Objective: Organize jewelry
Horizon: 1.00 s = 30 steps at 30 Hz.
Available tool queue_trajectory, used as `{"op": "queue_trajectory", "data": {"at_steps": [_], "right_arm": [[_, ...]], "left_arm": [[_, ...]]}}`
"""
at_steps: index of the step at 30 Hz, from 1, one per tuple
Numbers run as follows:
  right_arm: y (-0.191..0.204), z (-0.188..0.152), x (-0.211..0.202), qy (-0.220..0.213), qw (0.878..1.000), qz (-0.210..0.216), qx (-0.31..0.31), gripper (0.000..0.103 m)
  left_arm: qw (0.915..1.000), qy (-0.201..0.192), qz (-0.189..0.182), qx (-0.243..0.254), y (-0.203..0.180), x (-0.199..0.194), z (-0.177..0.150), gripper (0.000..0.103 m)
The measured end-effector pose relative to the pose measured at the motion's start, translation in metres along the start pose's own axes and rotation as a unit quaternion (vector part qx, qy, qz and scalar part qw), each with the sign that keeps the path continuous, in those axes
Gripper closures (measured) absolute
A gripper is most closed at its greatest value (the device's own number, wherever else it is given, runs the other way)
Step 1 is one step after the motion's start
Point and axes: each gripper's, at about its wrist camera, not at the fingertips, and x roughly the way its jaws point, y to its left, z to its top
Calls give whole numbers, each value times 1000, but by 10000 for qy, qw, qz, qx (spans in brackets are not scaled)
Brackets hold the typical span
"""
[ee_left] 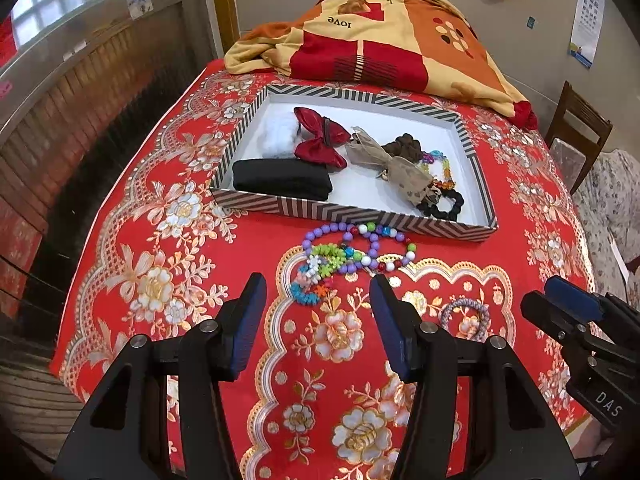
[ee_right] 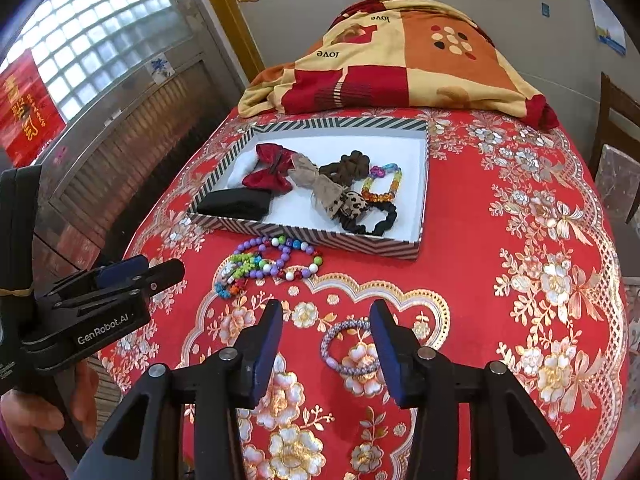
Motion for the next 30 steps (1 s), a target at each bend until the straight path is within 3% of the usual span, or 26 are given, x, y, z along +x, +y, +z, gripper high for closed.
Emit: {"op": "queue_trajectory", "data": {"at_steps": [3,30], "right_arm": [[0,-4,-1,26,10000,17,-6,53],[1,-8,15,250,9996,85,-26,52]], "left_arm": [[10000,-7,12,1,0,-2,-3,50],[9998,178,90,1,1,11,-7,50]]}}
